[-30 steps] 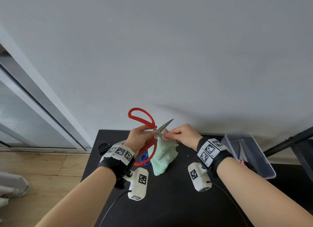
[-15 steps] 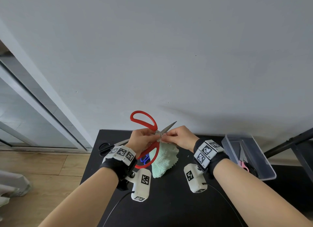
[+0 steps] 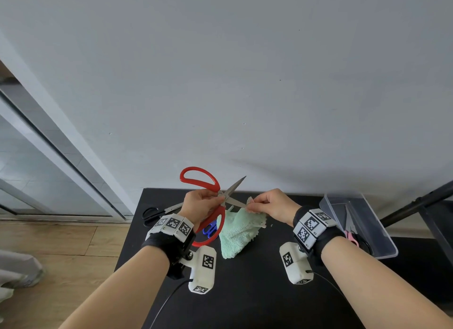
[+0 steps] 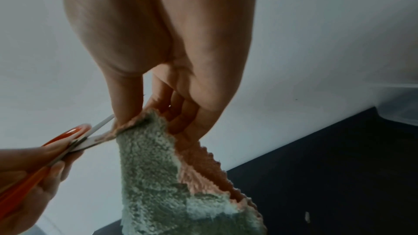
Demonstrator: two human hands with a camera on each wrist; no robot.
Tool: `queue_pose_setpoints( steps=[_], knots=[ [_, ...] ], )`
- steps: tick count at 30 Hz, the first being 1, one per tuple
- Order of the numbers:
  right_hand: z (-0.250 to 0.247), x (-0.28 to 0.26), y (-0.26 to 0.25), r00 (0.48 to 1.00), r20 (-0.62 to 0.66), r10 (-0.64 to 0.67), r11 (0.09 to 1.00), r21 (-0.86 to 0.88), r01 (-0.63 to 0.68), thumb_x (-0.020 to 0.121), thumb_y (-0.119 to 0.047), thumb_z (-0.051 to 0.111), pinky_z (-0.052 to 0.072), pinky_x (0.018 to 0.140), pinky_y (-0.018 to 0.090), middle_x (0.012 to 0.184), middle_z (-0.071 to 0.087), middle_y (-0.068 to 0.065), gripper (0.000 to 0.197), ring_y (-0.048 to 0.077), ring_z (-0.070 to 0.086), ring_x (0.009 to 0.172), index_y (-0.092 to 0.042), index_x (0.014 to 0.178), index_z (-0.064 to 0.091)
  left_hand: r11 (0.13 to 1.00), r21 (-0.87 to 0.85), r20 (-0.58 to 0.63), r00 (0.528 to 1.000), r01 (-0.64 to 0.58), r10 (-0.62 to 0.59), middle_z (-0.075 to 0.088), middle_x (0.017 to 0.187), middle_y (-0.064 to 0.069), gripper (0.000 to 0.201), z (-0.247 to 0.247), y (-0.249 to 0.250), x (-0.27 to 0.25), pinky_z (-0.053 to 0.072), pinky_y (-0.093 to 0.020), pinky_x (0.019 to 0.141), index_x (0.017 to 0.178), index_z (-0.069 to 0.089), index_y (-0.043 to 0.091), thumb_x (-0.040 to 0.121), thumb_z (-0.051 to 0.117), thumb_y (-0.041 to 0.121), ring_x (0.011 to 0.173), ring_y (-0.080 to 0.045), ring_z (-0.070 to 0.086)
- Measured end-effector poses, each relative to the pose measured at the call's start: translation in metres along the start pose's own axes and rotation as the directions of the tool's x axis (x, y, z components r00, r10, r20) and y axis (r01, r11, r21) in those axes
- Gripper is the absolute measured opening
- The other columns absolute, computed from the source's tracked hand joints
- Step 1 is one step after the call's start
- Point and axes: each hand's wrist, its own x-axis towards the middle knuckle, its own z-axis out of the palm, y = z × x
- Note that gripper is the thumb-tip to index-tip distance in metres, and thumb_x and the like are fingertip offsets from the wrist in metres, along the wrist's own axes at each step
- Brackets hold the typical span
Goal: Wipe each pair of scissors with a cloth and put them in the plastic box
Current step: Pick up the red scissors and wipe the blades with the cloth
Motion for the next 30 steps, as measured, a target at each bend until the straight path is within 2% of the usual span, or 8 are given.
queue_pose_setpoints(
  steps=[4,7,10,13,18,21,25,30],
  knots=[
    [-0.005,-0.005,0.018,0.994,-0.105,0.038,0.989,0.143,-0.023,0.084,-0.025,0.071,0.053,0.088,0.030,0.091,0.075,0.003,0.014,0.014,0.068,0.091,-0.014,0.089,0.076,0.993,-0.115,-0.064,0.997,0.023,-0.031,0.069,0.076,-0.013,0.014,-0.008,-0.004,0.000,0.058,-0.024,0.062,0.096,0.065,-0.004,0.084,0.068,0.002,0.063,-0.019,0.066],
    [0.005,-0.012,0.016,0.983,-0.163,0.081,0.905,0.426,-0.004,0.087,-0.018,0.067,0.054,0.087,0.035,0.096,0.074,0.009,0.014,0.019,0.068,0.092,-0.007,0.091,0.075,0.982,-0.184,-0.043,0.998,0.043,-0.051,0.068,0.074,-0.011,0.011,-0.011,-0.004,-0.002,0.058,-0.026,0.060,0.094,0.064,-0.005,0.086,0.065,0.002,0.063,-0.019,0.067],
    [0.019,-0.014,0.010,0.977,-0.185,0.109,0.816,0.578,0.018,0.086,-0.017,0.067,0.054,0.084,0.038,0.101,0.073,0.014,0.015,0.022,0.067,0.090,-0.006,0.093,0.075,0.970,-0.239,-0.016,0.999,0.031,-0.036,0.067,0.076,-0.011,0.016,-0.007,-0.003,-0.002,0.056,-0.025,0.057,0.099,0.063,-0.008,0.088,0.063,0.003,0.063,-0.017,0.068],
    [0.031,-0.012,0.006,0.977,-0.177,0.120,0.788,0.615,0.015,0.083,-0.024,0.069,0.055,0.068,0.029,0.098,0.074,0.011,0.020,0.019,0.069,0.086,-0.008,0.095,0.076,0.937,-0.346,0.014,0.999,0.041,-0.038,0.069,0.080,-0.012,0.019,-0.003,-0.001,-0.002,0.056,-0.026,0.058,0.102,0.063,-0.008,0.087,0.064,0.004,0.066,-0.018,0.070],
    [0.044,-0.007,-0.009,0.981,-0.161,0.111,0.705,0.709,0.037,0.085,-0.021,0.066,0.055,0.070,0.030,0.096,0.073,0.011,0.023,0.020,0.070,0.086,-0.004,0.100,0.073,0.928,-0.367,0.069,0.997,0.062,-0.039,0.070,0.090,-0.016,0.034,0.006,0.001,-0.002,0.057,-0.029,0.065,0.113,0.059,-0.012,0.085,0.066,0.005,0.076,-0.021,0.071],
    [0.047,-0.004,-0.015,0.980,-0.161,0.114,0.653,0.756,0.048,0.085,-0.016,0.066,0.055,0.065,0.028,0.087,0.073,0.008,0.019,0.017,0.070,0.079,-0.002,0.097,0.071,0.925,-0.373,0.081,0.996,0.068,-0.041,0.069,0.098,-0.019,0.038,0.008,0.001,-0.002,0.058,-0.031,0.069,0.115,0.058,-0.013,0.083,0.067,0.006,0.083,-0.025,0.070],
    [0.053,-0.001,-0.018,0.982,-0.154,0.112,0.660,0.750,0.042,0.082,-0.012,0.070,0.055,0.083,0.037,0.096,0.073,0.014,0.017,0.024,0.071,0.090,-0.005,0.097,0.073,0.924,-0.377,0.084,0.996,0.067,-0.037,0.069,0.100,-0.022,0.039,0.008,0.001,-0.004,0.058,-0.032,0.070,0.115,0.057,-0.013,0.083,0.067,0.005,0.085,-0.029,0.071],
    [0.058,0.005,-0.018,0.974,-0.192,0.120,0.675,0.736,0.062,0.080,-0.010,0.072,0.055,0.086,0.037,0.097,0.073,0.018,0.020,0.029,0.070,0.093,-0.002,0.098,0.073,0.931,-0.360,0.085,0.996,0.068,-0.040,0.069,0.099,-0.022,0.041,0.010,0.001,-0.004,0.059,-0.035,0.074,0.117,0.054,-0.015,0.082,0.067,0.003,0.085,-0.029,0.071]
  ],
)
